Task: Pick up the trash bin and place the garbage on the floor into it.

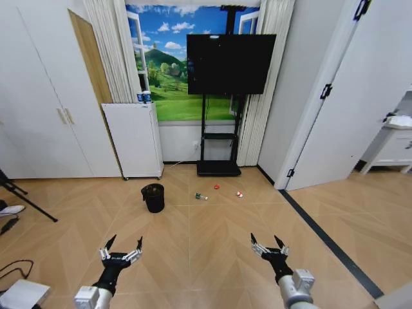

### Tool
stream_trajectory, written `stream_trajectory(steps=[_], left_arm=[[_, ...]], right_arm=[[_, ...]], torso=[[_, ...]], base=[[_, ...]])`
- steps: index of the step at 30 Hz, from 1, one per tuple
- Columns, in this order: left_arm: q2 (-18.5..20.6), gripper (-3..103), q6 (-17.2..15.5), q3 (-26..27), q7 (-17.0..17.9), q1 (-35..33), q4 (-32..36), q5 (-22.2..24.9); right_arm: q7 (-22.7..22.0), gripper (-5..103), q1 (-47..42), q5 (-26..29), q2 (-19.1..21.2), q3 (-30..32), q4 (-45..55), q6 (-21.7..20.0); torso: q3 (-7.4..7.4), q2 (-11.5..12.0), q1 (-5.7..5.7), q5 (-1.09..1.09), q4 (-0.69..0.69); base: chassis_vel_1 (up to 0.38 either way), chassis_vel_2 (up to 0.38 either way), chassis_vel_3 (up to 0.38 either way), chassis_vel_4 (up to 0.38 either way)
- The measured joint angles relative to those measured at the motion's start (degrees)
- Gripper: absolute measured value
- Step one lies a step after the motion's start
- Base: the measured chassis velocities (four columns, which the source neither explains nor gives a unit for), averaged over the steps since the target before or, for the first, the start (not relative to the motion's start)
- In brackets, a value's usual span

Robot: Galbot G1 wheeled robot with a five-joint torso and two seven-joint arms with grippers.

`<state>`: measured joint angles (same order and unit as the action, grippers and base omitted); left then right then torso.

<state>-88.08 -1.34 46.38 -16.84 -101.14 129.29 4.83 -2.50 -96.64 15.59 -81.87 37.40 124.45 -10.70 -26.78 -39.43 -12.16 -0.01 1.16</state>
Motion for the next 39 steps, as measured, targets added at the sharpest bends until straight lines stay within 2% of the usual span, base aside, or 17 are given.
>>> stream_trajectory(steps=[5,7,9,10,11,13,25,28,32,33,34,36,37,39], left_arm=[[0.20,100,0.32,-0.05,-0.47,-0.30,-0.15,0.16],[0.26,100,0.32,-0.04,-0.47,-0.33,-0.17,0.21],[0.25,100,0.26,-0.04,-0.37,-0.32,-0.22,0.27],[0.25,100,0.26,-0.04,-0.37,-0.32,-0.22,0.27],[0.18,100,0.16,-0.04,-0.20,-0.42,-0.23,0.27],[0.00,100,0.13,-0.10,0.03,-0.85,-0.20,0.27],[-0.79,100,0.44,-0.31,1.00,-2.06,0.08,-0.64],[-0.95,100,0.70,-0.39,1.01,-2.24,0.12,-0.91],[-1.14,100,0.98,-0.59,0.99,-2.64,0.24,-1.26],[-1.14,100,1.03,-0.63,0.99,-2.68,0.26,-1.31],[-1.14,100,1.03,-0.63,0.99,-2.68,0.26,-1.31],[-1.14,100,1.08,-0.70,0.97,-2.70,0.25,-1.39],[-1.14,100,1.08,-0.70,0.97,-2.70,0.25,-1.39],[-1.15,100,1.13,-0.70,0.95,-2.78,0.26,-1.40]], right_arm=[[0.12,100,-0.08,-0.29,-0.05,0.07,0.00,0.14],[0.25,100,-0.38,-1.29,-0.03,0.17,-0.20,1.52],[0.38,100,-0.77,-3.53,0.41,0.19,-1.00,5.34],[0.38,100,-0.77,-3.53,0.41,0.19,-1.00,5.34],[0.47,100,-1.24,-6.06,0.95,0.19,-1.94,9.80],[0.44,100,-1.20,-7.61,1.08,-0.24,-3.35,12.66],[-0.97,100,-0.69,-7.49,0.96,-0.71,-5.35,13.67],[-1.06,100,-0.63,-7.43,0.95,-0.68,-5.69,13.80],[-1.60,100,-0.57,-7.20,0.82,-0.61,-6.05,14.01],[-1.75,100,-0.46,-7.14,0.75,-0.63,-6.19,14.05],[-1.75,100,-0.46,-7.14,0.75,-0.63,-6.19,14.05],[-1.98,100,-0.48,-7.08,0.67,-0.59,-6.43,14.22],[-1.98,100,-0.48,-7.08,0.67,-0.59,-6.43,14.22],[-2.17,100,-0.44,-7.04,0.60,-0.56,-6.73,14.40]], torso=[[0.00,0.00,0.01,0.01,-0.01],[0.00,-0.01,0.01,0.01,0.00],[-0.01,0.00,0.00,0.01,0.00],[-0.01,0.00,0.00,0.01,0.00],[-0.01,0.01,0.00,0.01,0.01],[-0.01,0.01,0.00,0.02,-0.01],[-0.01,0.01,0.00,-0.01,0.01],[-0.01,0.02,-0.01,0.04,0.00],[-0.01,0.01,-0.01,-0.02,0.01],[-0.02,0.02,-0.02,0.08,-0.01],[-0.02,0.02,-0.02,0.08,-0.01],[-0.01,0.01,-0.02,-0.07,0.02],[-0.01,0.01,-0.02,-0.07,0.02],[-0.01,0.02,-0.03,0.08,-0.01]], base=[[-0.072,0.054,0.074,-0.061],[-0.100,0.145,0.134,-0.100],[-0.184,0.150,0.143,-0.150],[-0.184,0.156,0.143,-0.150],[-0.168,0.209,0.194,-0.188],[-0.215,0.215,0.211,-0.216],[-0.283,0.270,0.291,-0.280],[-0.373,0.353,0.353,-0.377],[-0.362,0.371,0.368,-0.367],[-0.372,0.380,0.351,-0.375],[-0.372,0.380,0.351,-0.375],[-0.375,0.367,0.365,-0.357],[-0.400,0.354,0.365,-0.354],[-0.374,0.358,0.336,-0.359]])
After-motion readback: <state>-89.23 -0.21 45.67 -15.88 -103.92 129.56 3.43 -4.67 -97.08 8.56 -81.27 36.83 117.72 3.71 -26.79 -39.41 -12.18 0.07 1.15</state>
